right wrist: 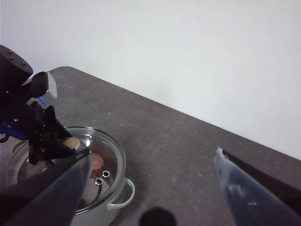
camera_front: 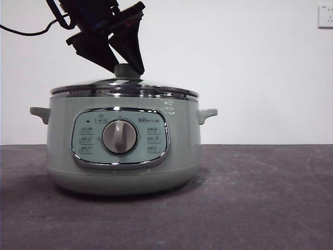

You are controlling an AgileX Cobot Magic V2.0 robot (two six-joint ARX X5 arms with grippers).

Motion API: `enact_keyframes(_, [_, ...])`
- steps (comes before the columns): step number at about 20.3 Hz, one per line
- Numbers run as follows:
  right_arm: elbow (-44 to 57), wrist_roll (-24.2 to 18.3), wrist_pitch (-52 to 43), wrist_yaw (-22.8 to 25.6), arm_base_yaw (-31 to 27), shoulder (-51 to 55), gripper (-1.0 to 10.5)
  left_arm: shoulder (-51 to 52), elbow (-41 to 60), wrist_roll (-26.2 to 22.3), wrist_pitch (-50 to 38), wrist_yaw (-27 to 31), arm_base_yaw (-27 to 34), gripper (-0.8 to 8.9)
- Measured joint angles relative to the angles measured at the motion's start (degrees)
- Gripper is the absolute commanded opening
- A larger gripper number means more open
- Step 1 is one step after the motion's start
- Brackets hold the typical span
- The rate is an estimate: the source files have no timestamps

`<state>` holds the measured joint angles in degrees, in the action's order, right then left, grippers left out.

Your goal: Pick up the egg,open the lid,put the egg in the pot,close the lid

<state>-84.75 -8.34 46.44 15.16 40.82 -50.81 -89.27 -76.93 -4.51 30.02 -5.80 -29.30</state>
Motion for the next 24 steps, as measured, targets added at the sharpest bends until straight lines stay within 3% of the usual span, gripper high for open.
enact_keyframes(9, [0.00,0.02,1.33,-0.15,0.00,-0.02,4.4,-0.17,-0.77,-0.20,2.32,0.50,-0.31,0.06])
enact_keyframes(11, [0.00,0.24,2.45,-0.20,0.00,-0.04,4.4,-0.17,-0.81,-0.20,2.49,0.48,-0.31,0.87])
enact_keyframes(14, [0.00,1.05,5.68,-1.95,0.00,-0.22,4.4,-0.20,-0.87,-0.20,2.62,0.50,-0.31,3.57])
enact_keyframes(16, [0.00,1.95,8.20,-4.04,0.00,-0.48,4.4,-0.20,-0.87,-0.17,2.69,0.52,-0.31,4.62])
enact_keyframes(24, [0.00,4.76,17.03,-11.32,0.00,-2.54,4.4,0.20,-0.90,0.07,4.81,0.04,-0.46,4.72])
